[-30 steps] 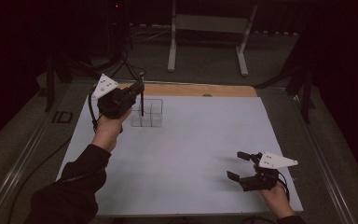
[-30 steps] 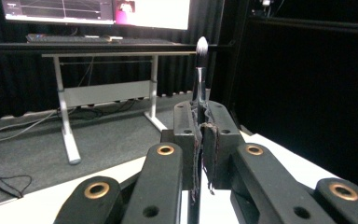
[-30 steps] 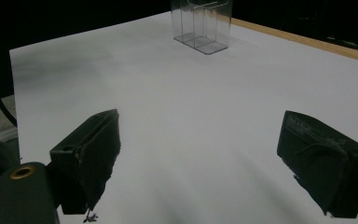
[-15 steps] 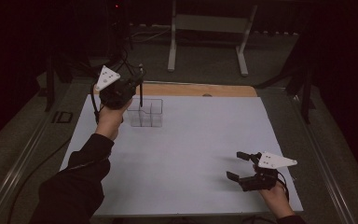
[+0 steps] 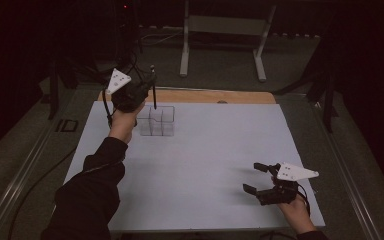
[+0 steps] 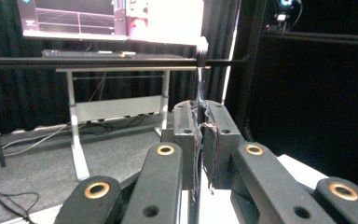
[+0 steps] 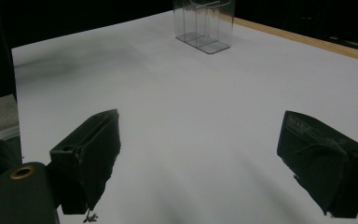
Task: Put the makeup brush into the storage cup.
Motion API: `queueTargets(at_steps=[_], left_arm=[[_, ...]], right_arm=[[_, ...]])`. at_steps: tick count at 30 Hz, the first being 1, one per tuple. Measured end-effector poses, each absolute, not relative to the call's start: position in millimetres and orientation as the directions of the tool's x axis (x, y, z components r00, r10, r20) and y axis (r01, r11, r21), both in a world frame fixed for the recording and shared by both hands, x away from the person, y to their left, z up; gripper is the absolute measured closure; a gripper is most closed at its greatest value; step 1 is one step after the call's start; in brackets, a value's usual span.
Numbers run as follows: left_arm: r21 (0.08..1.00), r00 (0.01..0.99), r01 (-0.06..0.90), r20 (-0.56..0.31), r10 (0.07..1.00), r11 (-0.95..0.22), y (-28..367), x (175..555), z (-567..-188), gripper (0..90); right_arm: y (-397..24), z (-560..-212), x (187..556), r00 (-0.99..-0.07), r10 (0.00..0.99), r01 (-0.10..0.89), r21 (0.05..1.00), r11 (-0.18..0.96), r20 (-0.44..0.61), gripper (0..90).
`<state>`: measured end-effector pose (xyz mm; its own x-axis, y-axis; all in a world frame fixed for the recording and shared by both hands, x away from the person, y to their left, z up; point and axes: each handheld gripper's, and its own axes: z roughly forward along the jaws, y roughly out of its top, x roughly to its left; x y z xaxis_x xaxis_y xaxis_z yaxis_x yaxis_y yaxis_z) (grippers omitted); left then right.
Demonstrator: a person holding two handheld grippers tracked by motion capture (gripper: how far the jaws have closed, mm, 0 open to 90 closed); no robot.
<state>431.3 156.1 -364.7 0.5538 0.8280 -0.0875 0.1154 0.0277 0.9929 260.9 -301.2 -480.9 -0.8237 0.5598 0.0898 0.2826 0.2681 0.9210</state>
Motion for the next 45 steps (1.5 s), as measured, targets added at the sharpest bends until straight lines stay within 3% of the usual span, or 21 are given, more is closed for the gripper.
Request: queueTargets(at_steps=[16,45], left_arm=[[0.990,0.528,0.136,-0.098,0.843,0.030,154.8,452.1,-387.6,85.2],[0.939,0.397,0.344,-0.167,0.902,0.023,149.6,463.9,-434.9,84.8]], right_arm=[[-301.4,-480.6,260.8,-0.824,0.559,0.282,0.921,0.268,0.090,13.1],[-300.7,-480.7,260.7,-0.826,0.557,0.279,0.921,0.274,0.085,13.1]])
